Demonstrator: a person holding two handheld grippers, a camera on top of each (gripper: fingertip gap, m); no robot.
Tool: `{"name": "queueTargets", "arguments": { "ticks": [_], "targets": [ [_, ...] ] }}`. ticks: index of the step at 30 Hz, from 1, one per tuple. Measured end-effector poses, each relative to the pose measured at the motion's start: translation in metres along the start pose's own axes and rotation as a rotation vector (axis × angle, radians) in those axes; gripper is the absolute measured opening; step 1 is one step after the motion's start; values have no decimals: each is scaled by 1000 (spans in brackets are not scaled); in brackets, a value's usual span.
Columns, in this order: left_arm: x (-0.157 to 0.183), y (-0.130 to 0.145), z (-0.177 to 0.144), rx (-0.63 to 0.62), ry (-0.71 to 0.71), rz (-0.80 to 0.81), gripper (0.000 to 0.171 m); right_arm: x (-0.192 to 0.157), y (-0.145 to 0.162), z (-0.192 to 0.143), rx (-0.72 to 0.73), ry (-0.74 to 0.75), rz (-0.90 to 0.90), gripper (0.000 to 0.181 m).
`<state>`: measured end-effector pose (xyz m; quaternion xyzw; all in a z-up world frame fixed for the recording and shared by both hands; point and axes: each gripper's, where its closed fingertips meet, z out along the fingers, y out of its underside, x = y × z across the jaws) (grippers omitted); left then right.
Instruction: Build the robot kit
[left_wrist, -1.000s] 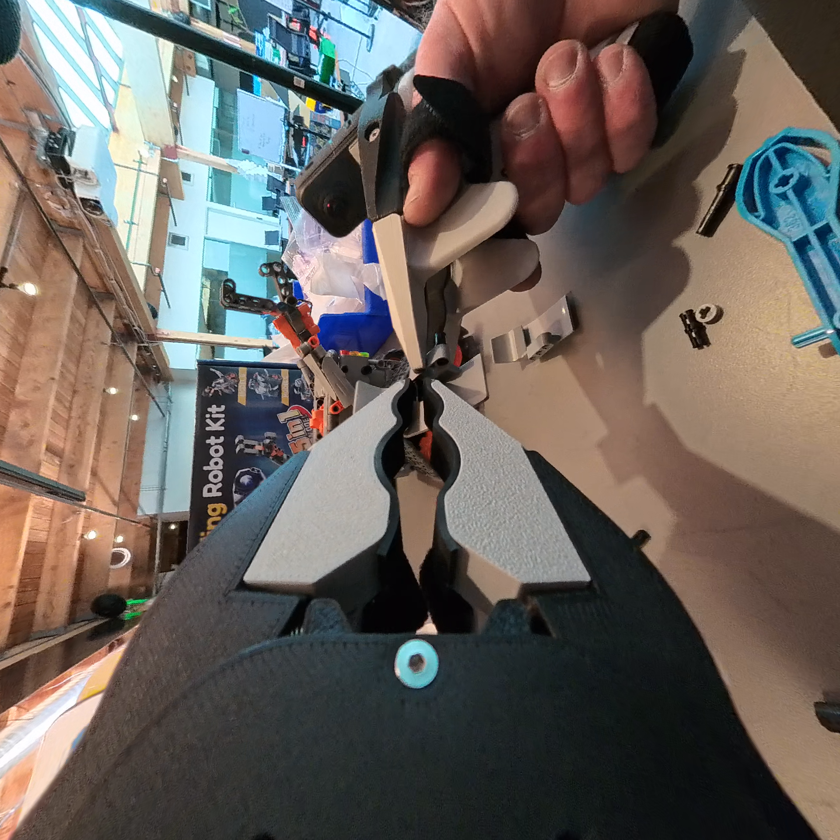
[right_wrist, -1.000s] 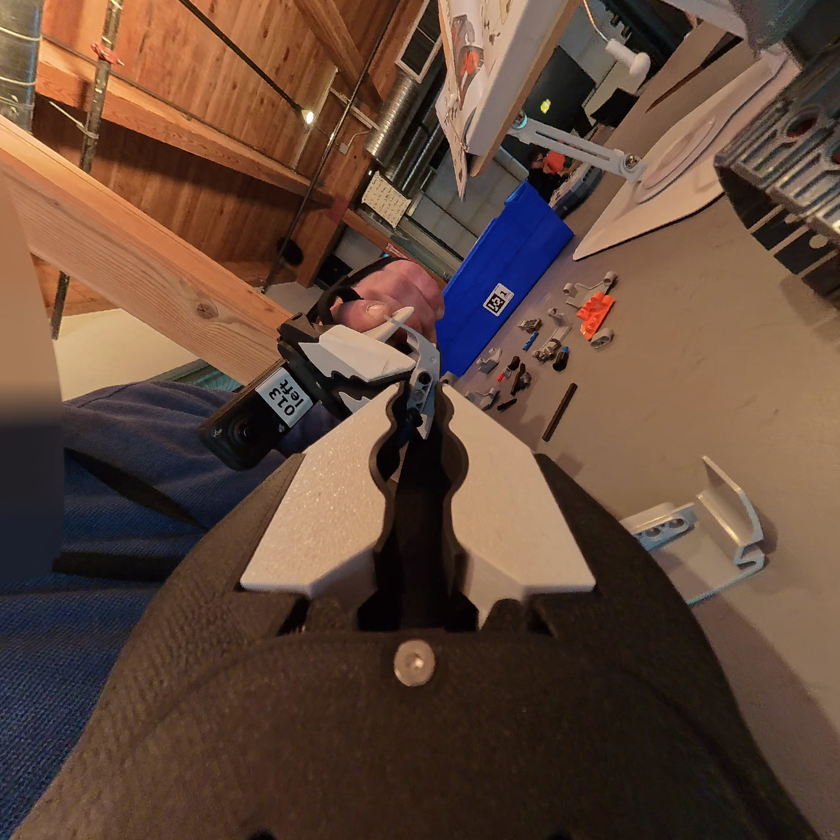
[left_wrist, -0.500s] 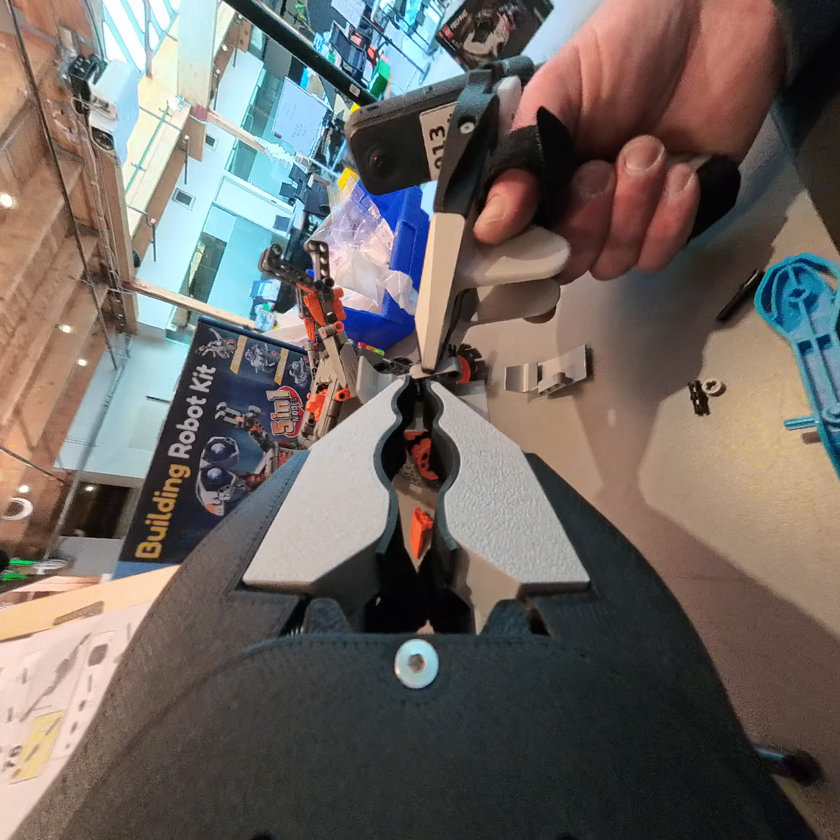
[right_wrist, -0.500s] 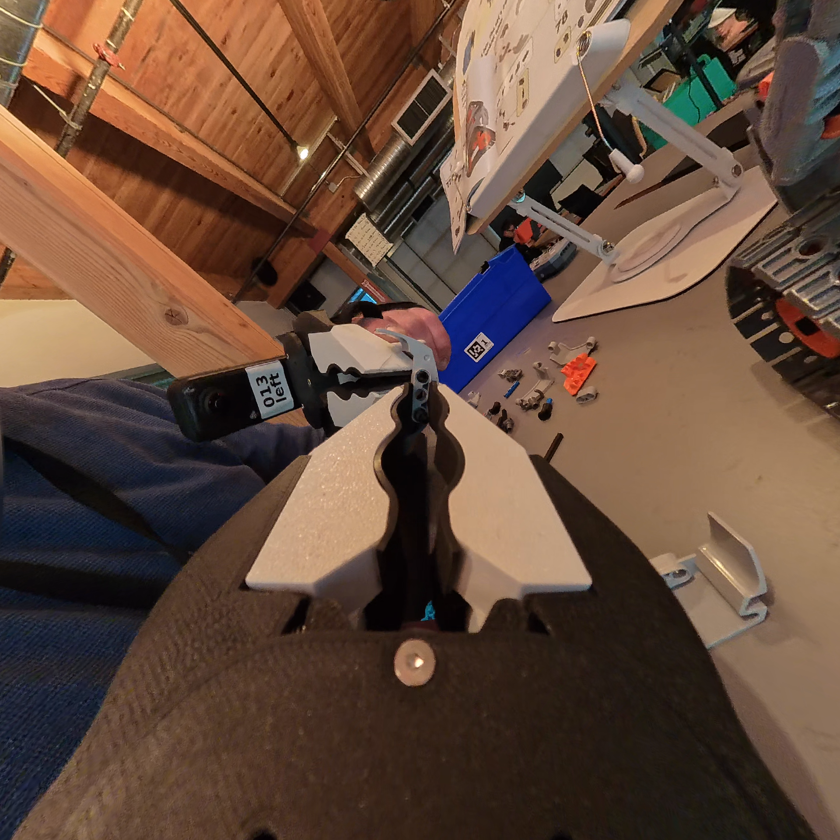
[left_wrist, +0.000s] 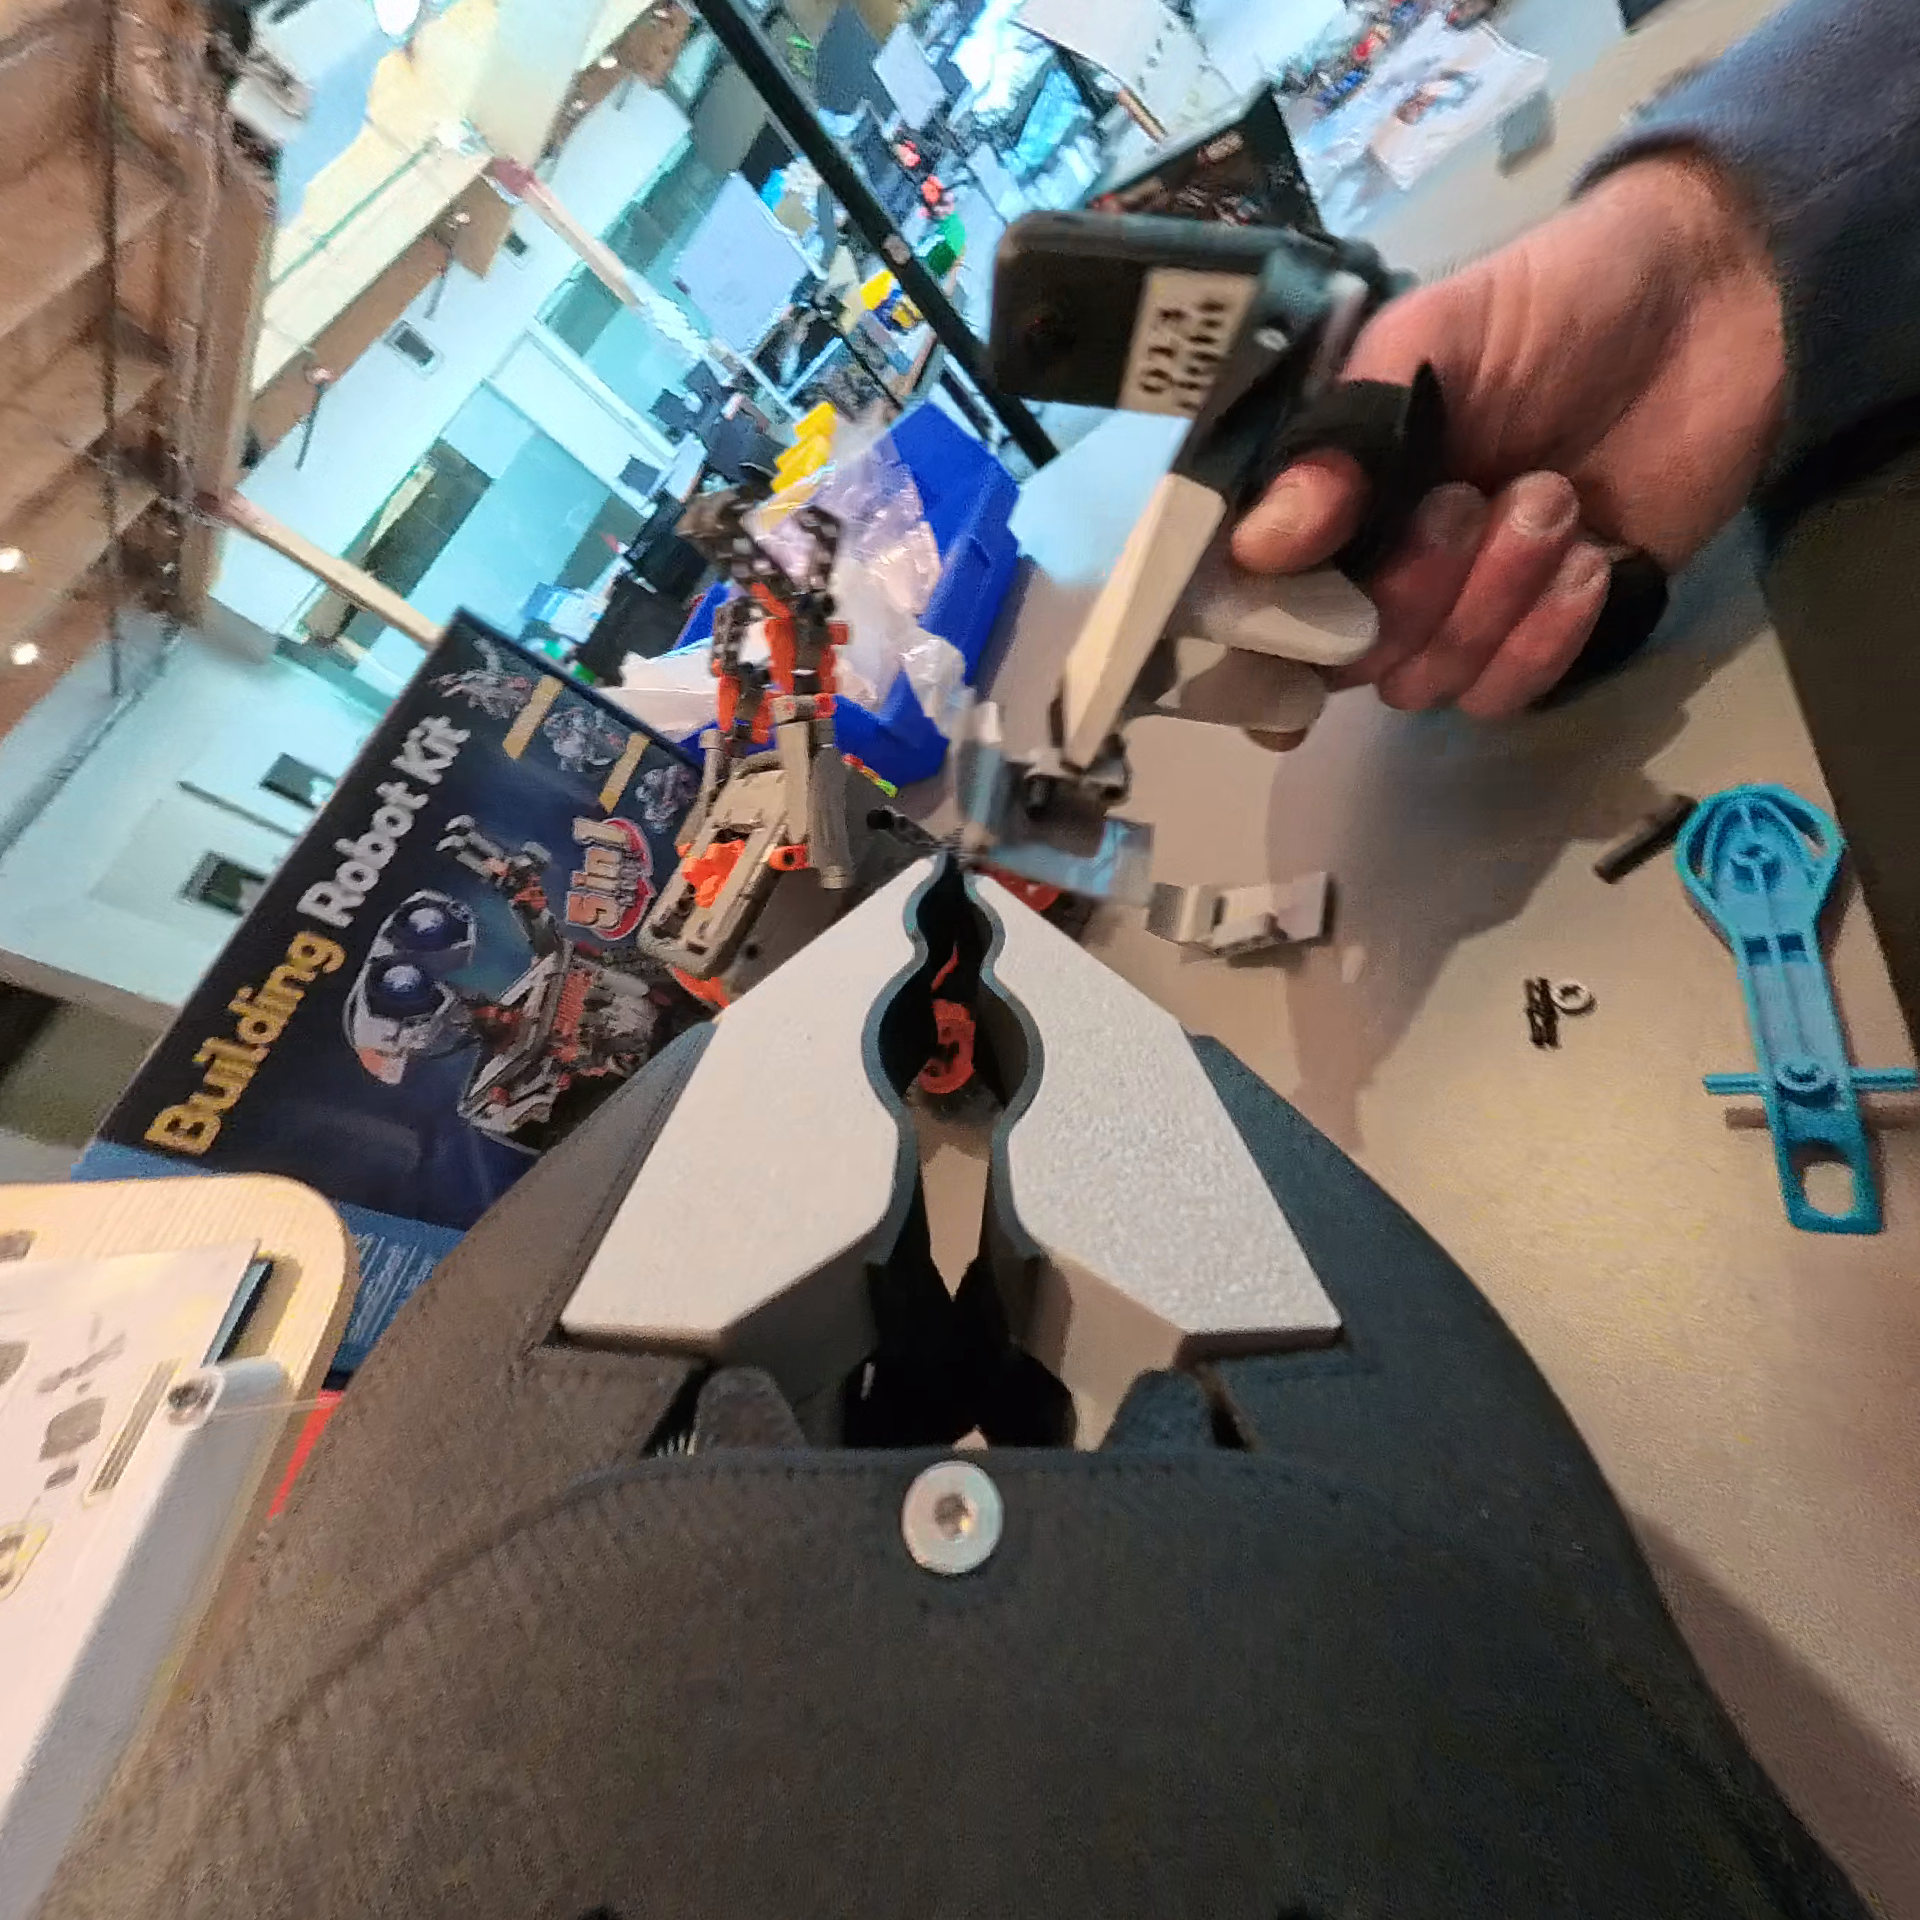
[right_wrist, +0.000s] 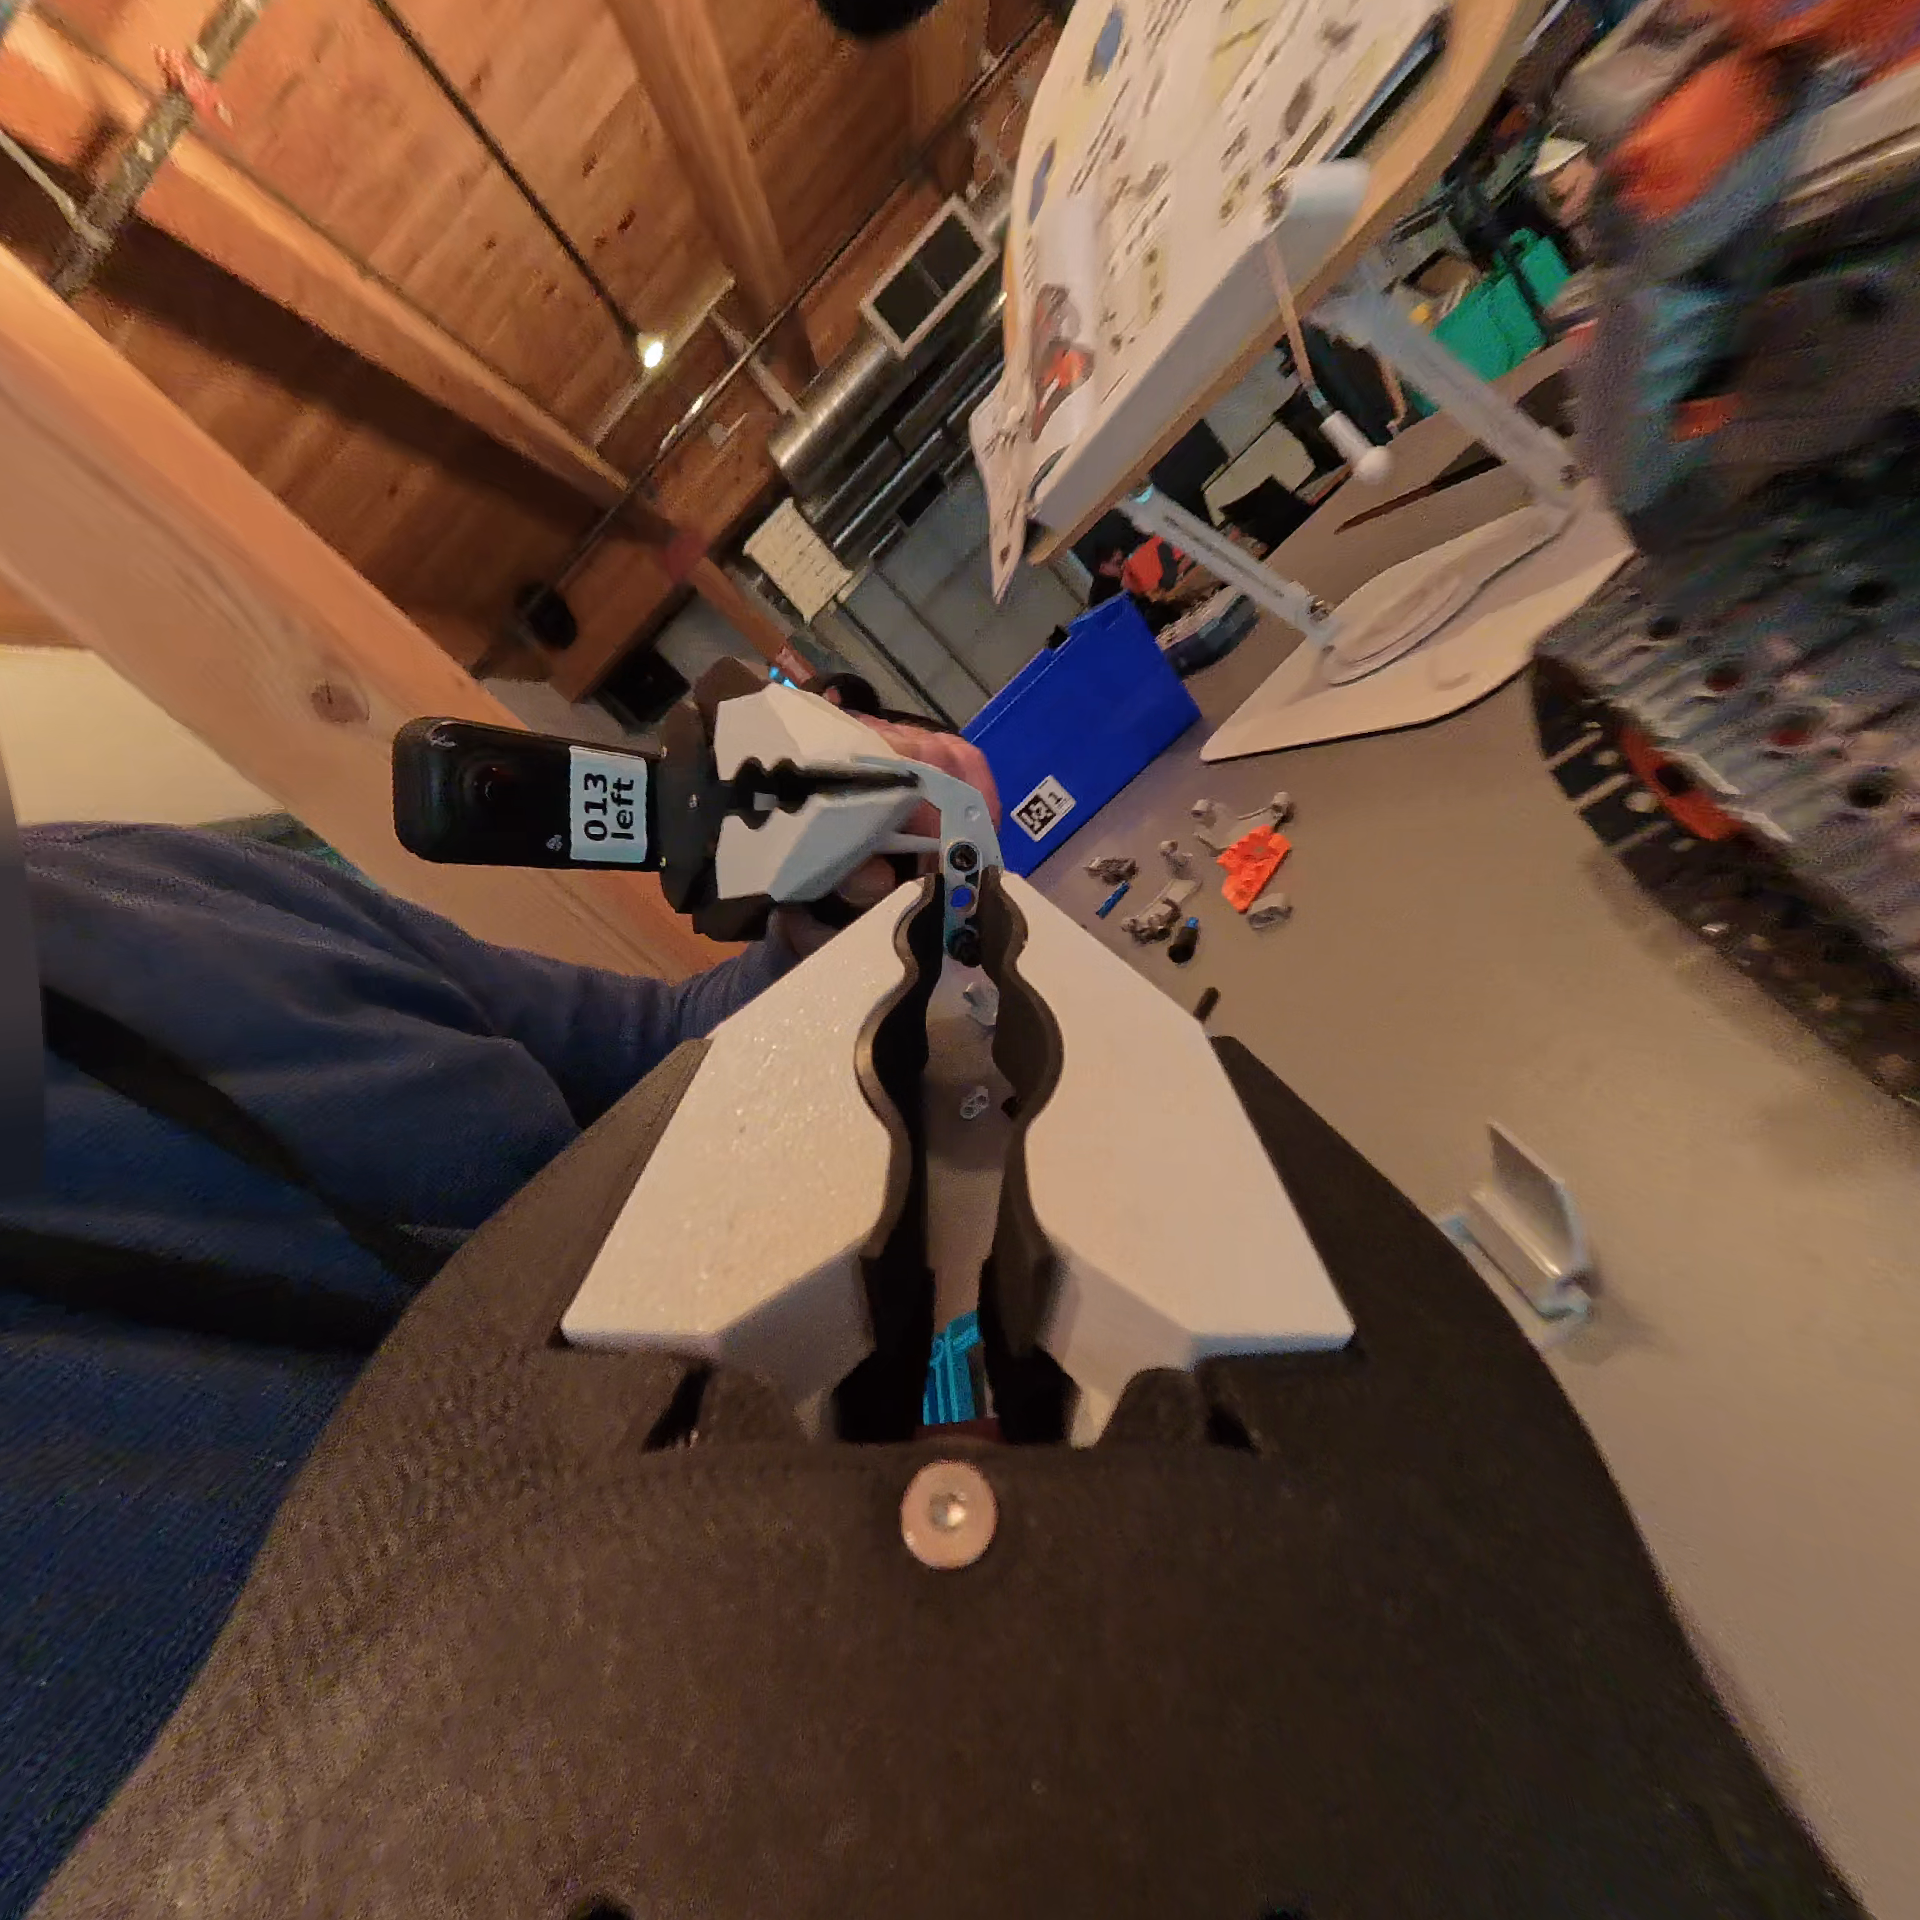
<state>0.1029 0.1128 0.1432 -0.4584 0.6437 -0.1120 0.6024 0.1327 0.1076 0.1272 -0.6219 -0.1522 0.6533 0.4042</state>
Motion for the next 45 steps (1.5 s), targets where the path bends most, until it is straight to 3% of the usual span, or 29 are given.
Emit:
{"name": "queueTargets", "arguments": {
  "ticks": [2, 6, 8, 13, 17, 20, 24, 30, 32, 35, 45],
  "targets": [
    [13, -1, 4, 14, 62, -27, 0, 1, -5, 4, 26, -3, 9, 4],
    [19, -8, 3, 73, 172, -279, 2, -5, -4, 8, -17, 9, -65, 4],
    [12, -8, 8, 63, 124, -363, 13, -4, -5, 9, -8, 15, -73, 5],
    [8, -4, 15, 51, 87, -582, 5, -4, -6, 11, 13, 62, -127, 5],
    [4, -10, 17, 148, 124, -928, 10, -5, -9, 12, 36, 118, -218, 5],
    [-3, -11, 16, 265, 163, -1223, 4, -7, -11, 13, 38, 150, -303, 5],
    [-7, -11, 14, 388, 225, -1485, 1, -10, -13, 14, 38, 203, -430, 5],
    [2, -10, 16, 433, 292, -1683, 10, -9, -15, 15, 50, 220, -435, 5],
    [0, -8, 16, 471, 294, -1741, 3, -11, -13, 17, 35, 220, -459, 5],
    [1, -10, 16, 505, 316, -1799, 5, -12, -12, 18, 19, 235, -501, 5],
    [-4, -14, 10, 763, 389, -2012, 5, -13, -9, 20, 3, 262, -579, 5]
  ]
}}
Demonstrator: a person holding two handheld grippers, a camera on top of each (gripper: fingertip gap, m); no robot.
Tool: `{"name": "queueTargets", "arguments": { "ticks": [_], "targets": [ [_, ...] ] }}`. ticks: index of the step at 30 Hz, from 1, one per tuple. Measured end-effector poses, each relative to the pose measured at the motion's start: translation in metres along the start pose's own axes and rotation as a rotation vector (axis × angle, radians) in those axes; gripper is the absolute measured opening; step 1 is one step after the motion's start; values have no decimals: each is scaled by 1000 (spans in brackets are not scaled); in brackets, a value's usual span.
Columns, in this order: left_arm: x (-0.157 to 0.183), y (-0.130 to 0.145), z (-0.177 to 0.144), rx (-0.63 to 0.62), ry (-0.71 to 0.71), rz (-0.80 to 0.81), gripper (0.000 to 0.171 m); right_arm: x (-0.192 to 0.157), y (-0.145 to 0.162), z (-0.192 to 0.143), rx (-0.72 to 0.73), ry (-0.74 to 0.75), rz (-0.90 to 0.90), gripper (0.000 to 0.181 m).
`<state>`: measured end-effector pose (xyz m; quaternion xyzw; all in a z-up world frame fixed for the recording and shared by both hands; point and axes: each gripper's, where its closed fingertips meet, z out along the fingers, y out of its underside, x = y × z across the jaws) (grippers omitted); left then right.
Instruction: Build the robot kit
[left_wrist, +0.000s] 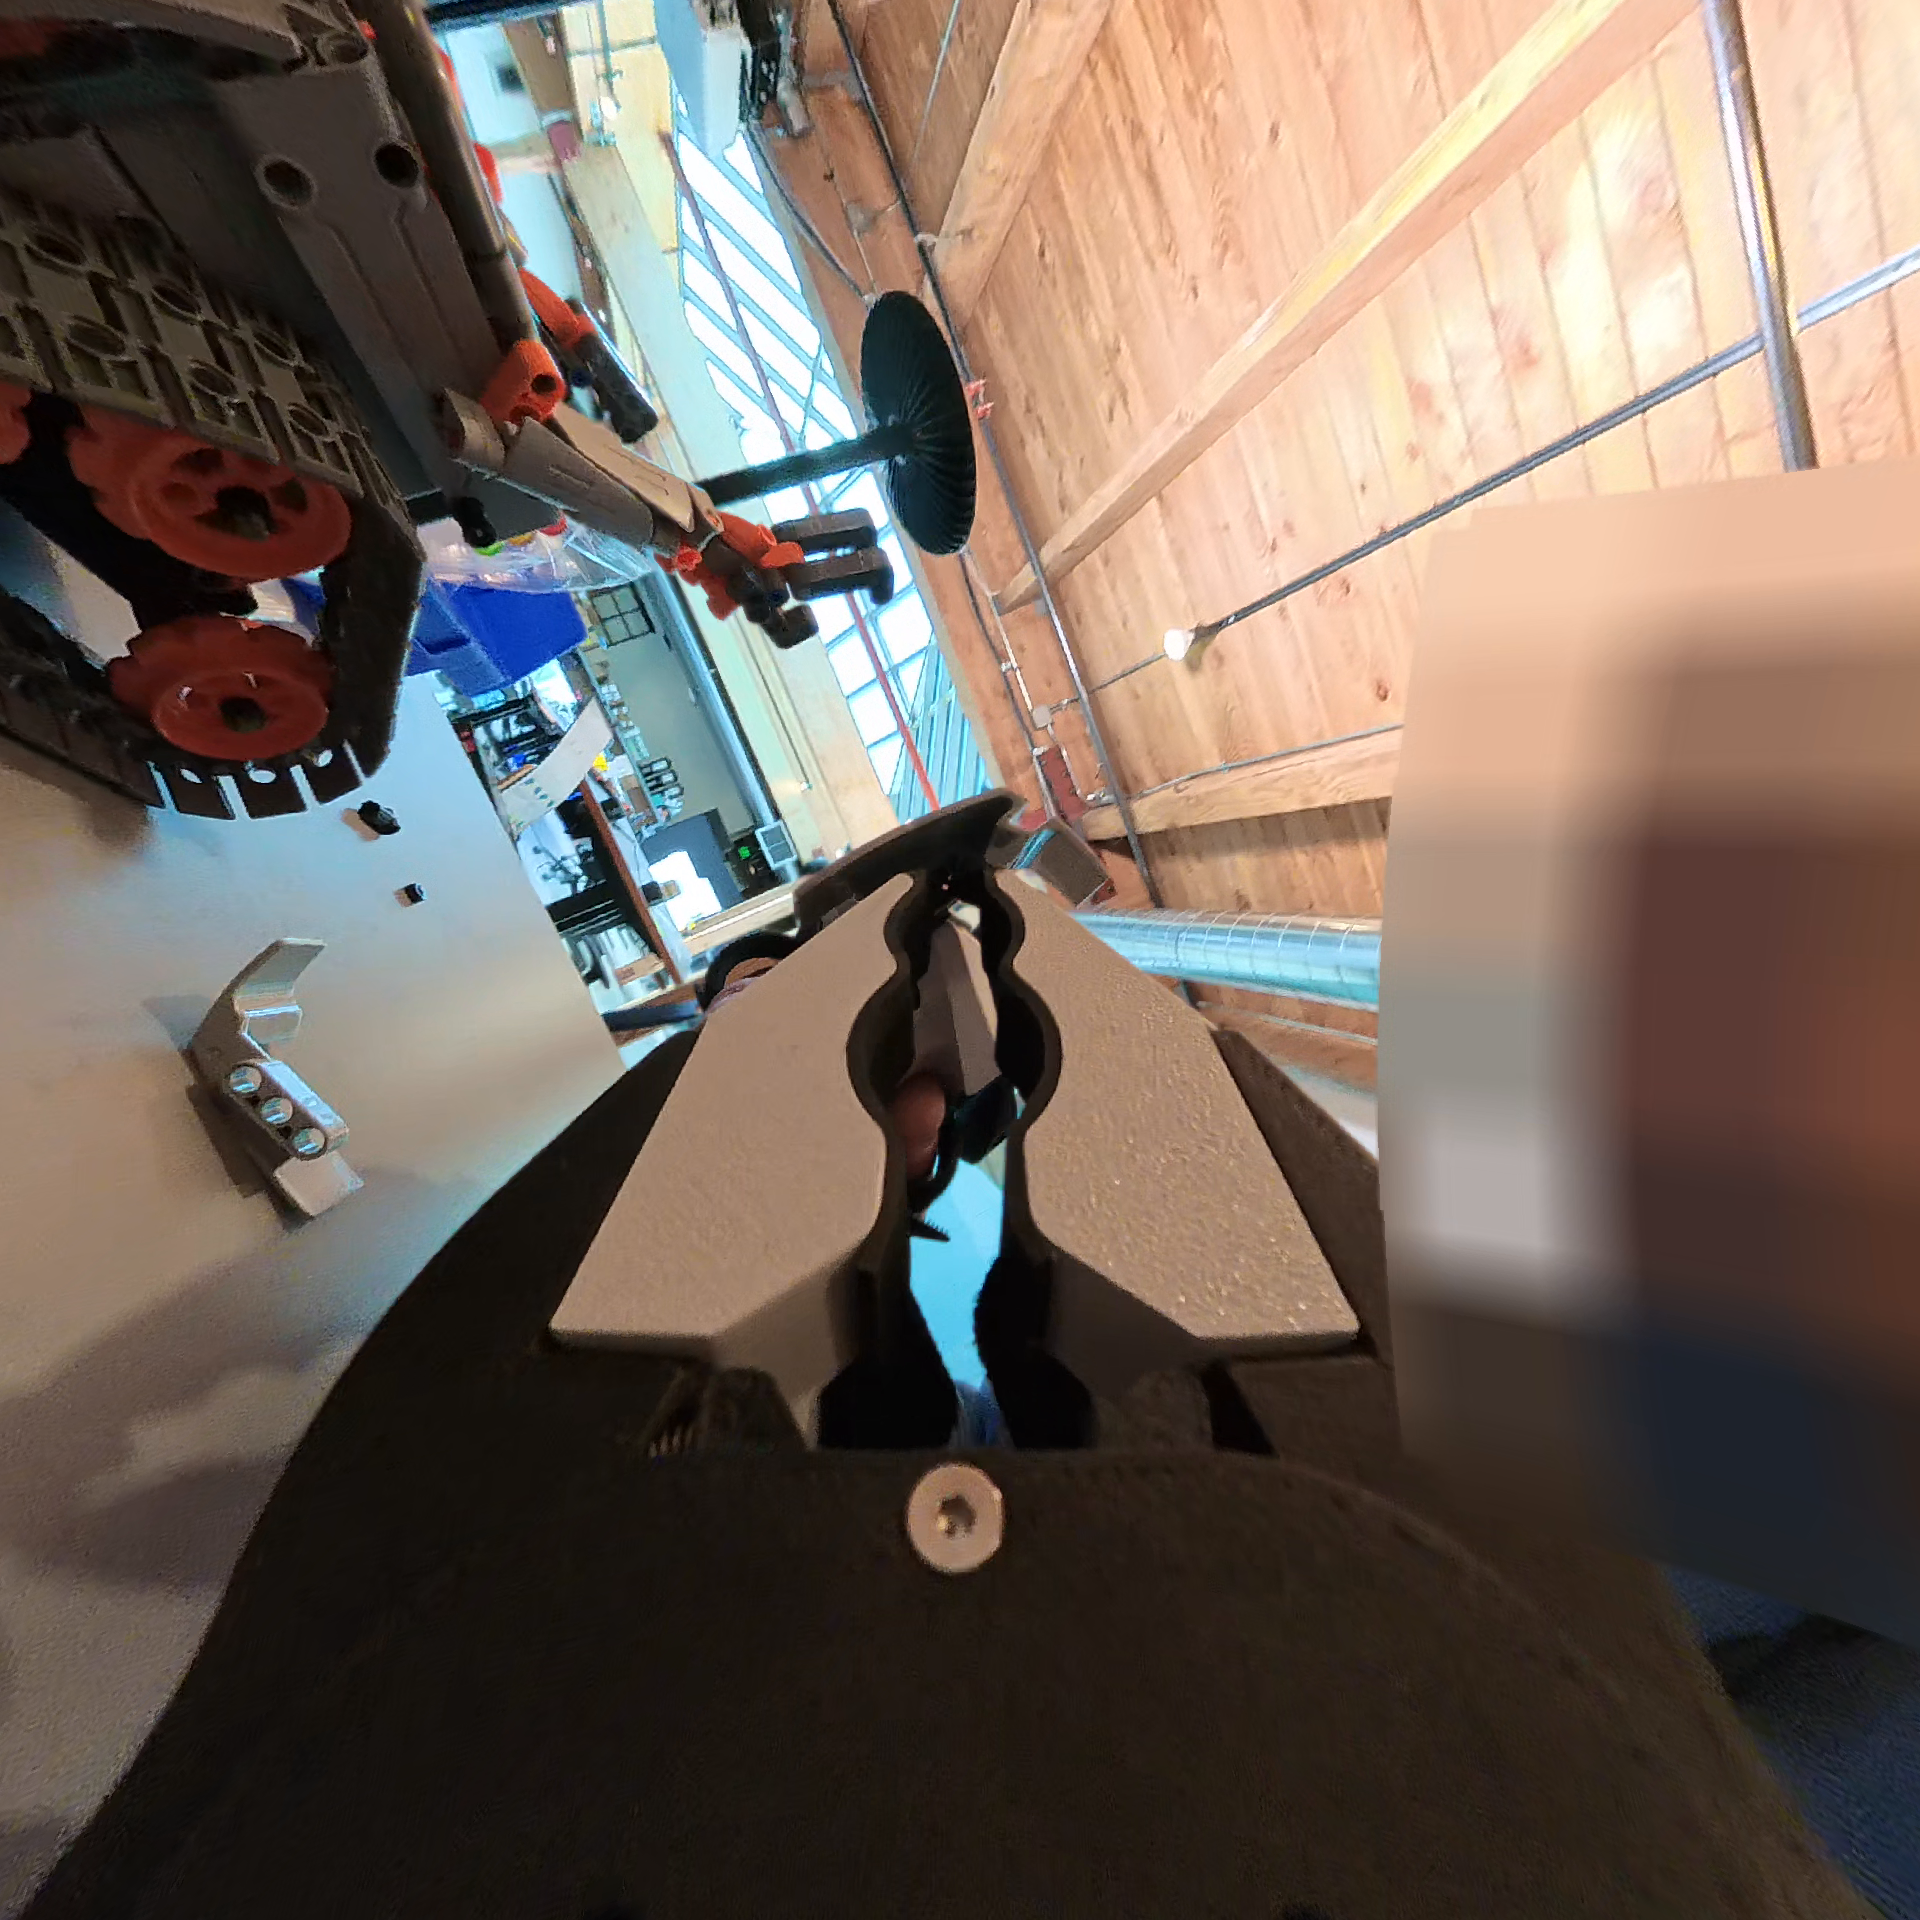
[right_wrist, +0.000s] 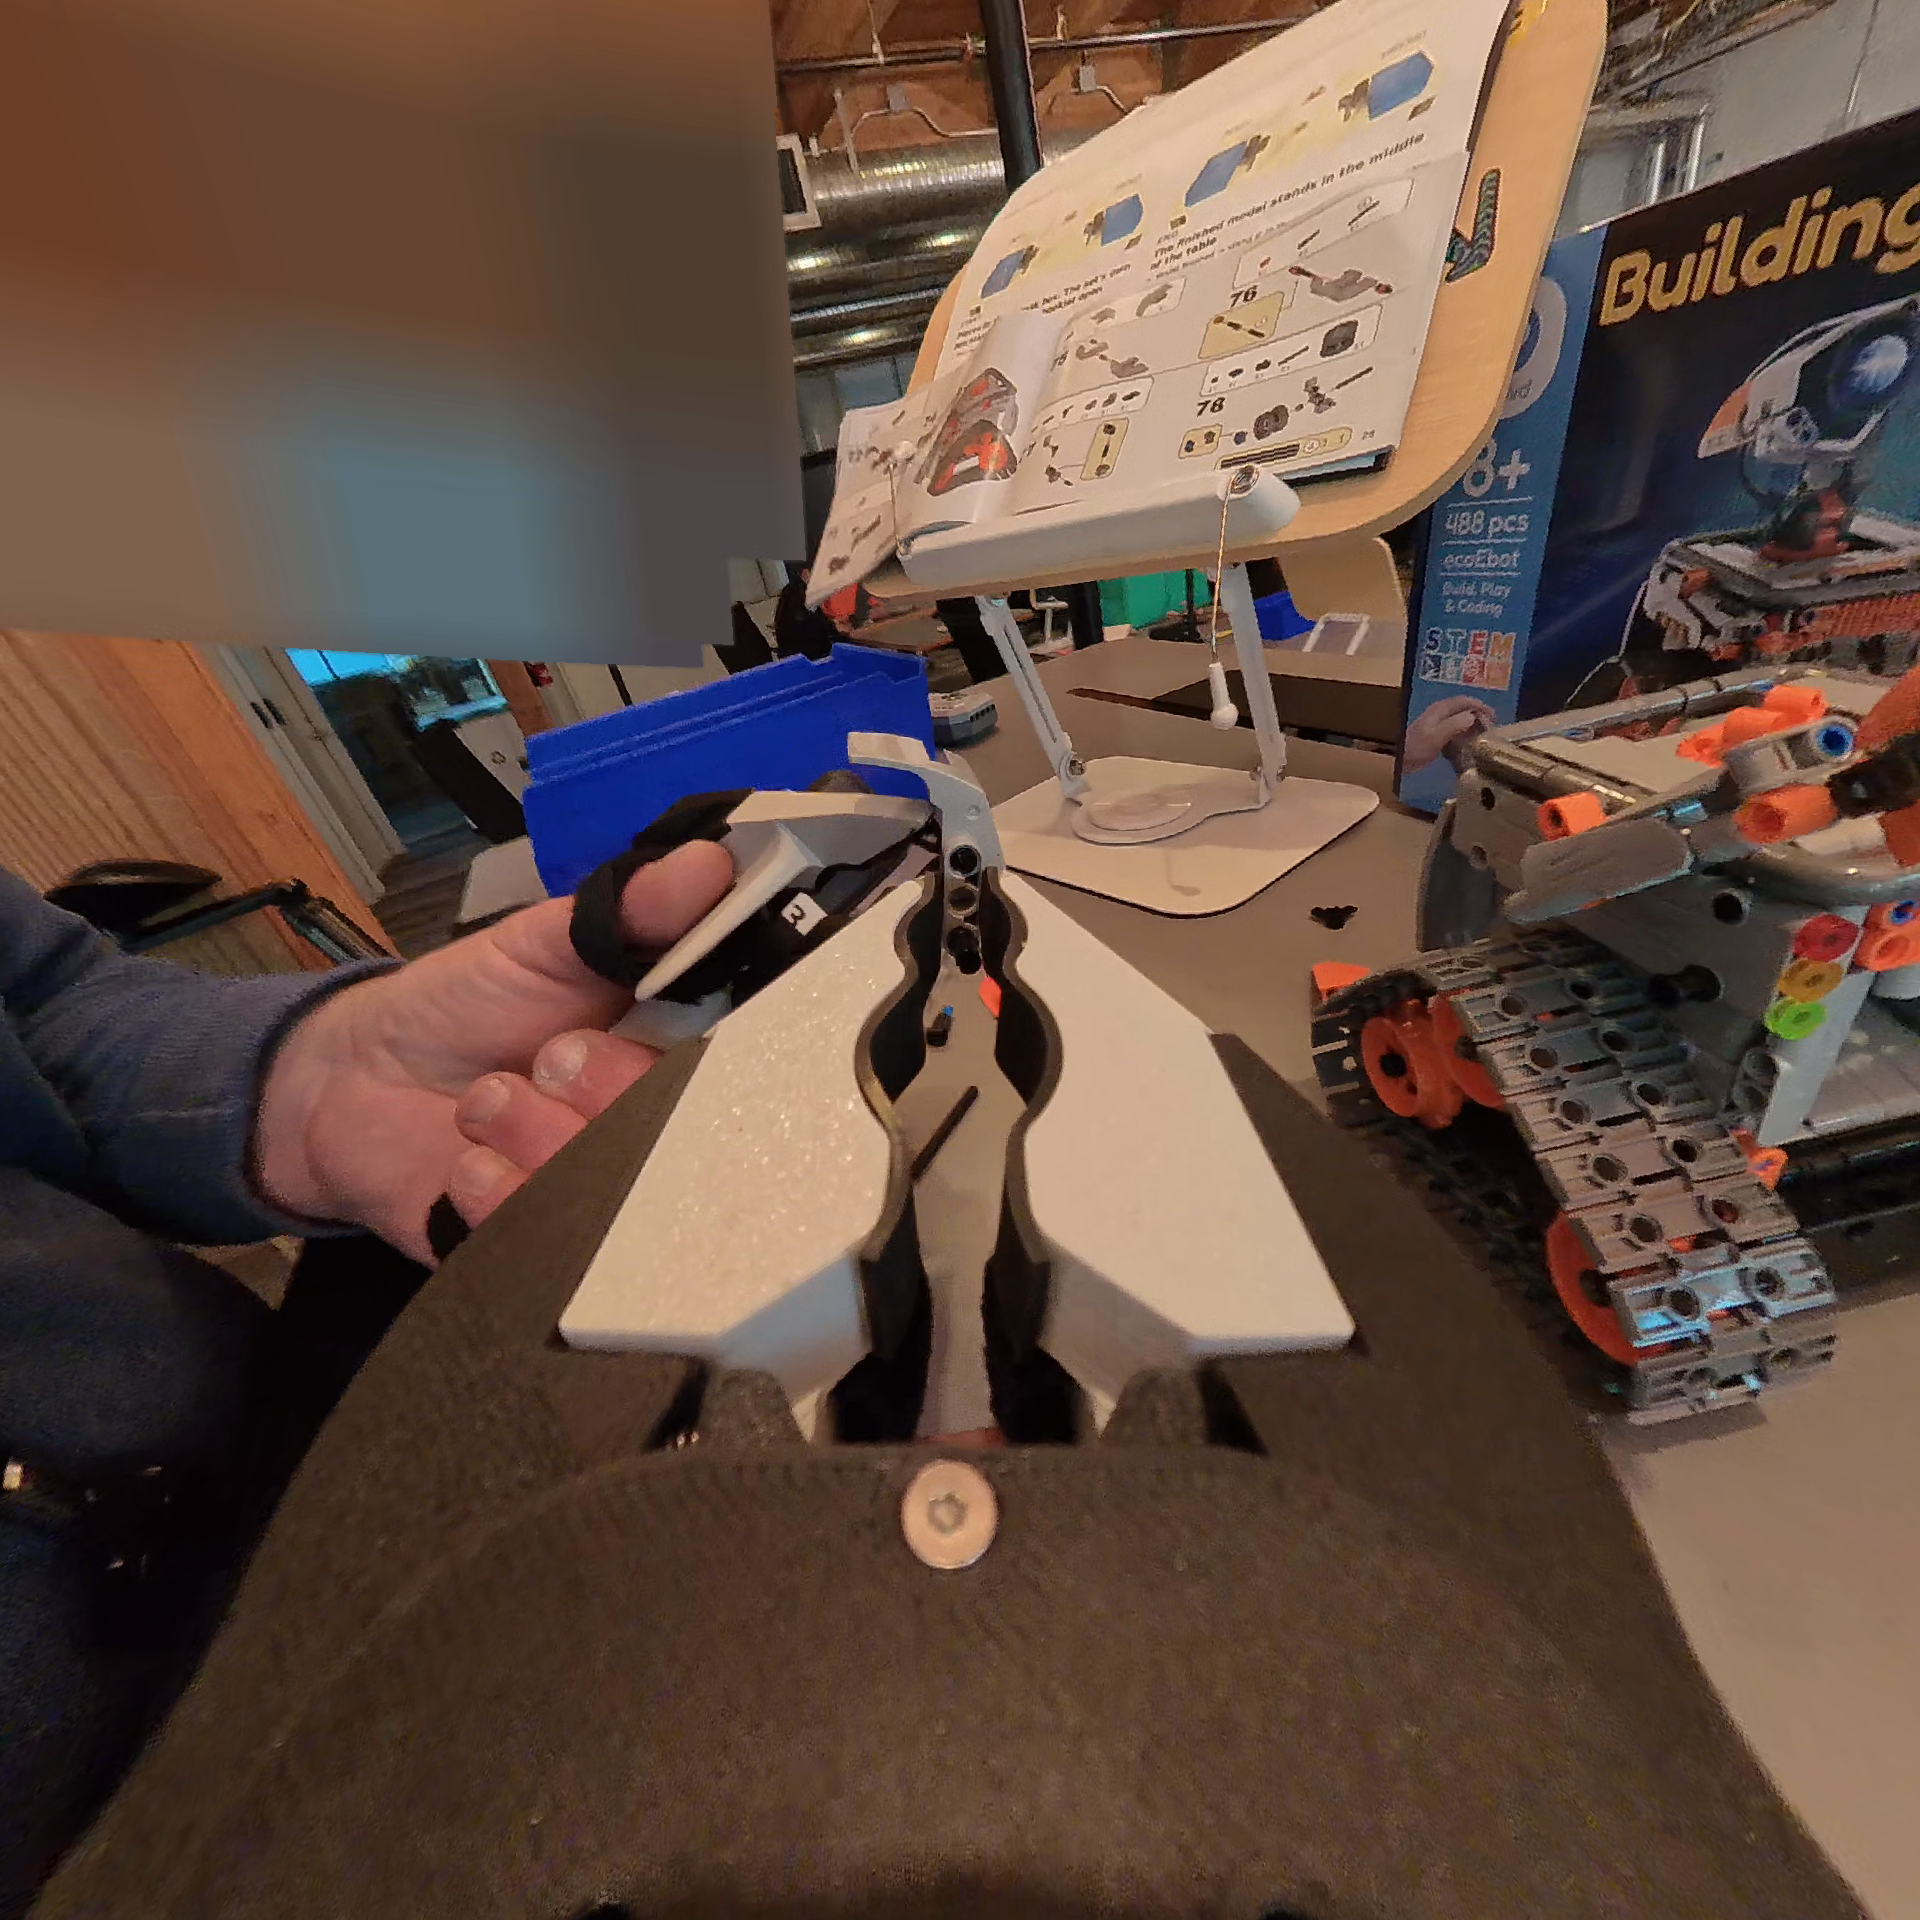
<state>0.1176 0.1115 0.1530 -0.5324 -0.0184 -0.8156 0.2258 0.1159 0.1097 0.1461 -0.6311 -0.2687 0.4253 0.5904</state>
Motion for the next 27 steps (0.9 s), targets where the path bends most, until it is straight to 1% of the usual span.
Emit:
{"name": "queueTargets", "arguments": {
  "ticks": [1, 3, 5, 8, 10, 14, 17, 23, 27],
  "targets": [
    [0, -2, -1, 20, 2, -12, 7, 0, 1, 0, -11, 18, -45, 5],
    [2, -3, -1, 53, 39, -50, 6, -1, 1, 2, -22, 45, -111, 5],
    [0, -3, -2, 79, 47, -80, 6, 0, 3, 2, -48, 87, -186, 5],
    [-4, -6, -3, 111, 51, -97, 6, 2, 6, 4, -74, 132, -216, 6],
    [-4, -7, -3, 136, 60, -100, 6, 3, 5, 5, -65, 138, -153, 5],
    [-11, -13, -3, 166, 17, -69, 4, 10, 8, 10, -63, 167, -22, 5],
    [-16, -17, -6, 182, -30, -46, 2, 13, 12, 14, -78, 196, -3, 5],
    [-24, -23, -9, 179, -90, 5, 0, 19, 18, 18, -143, 269, -126, 5],
    [-26, -27, -13, 206, -88, -9, 0, 19, 22, 23, -220, 336, -331, 5]
  ]
}}
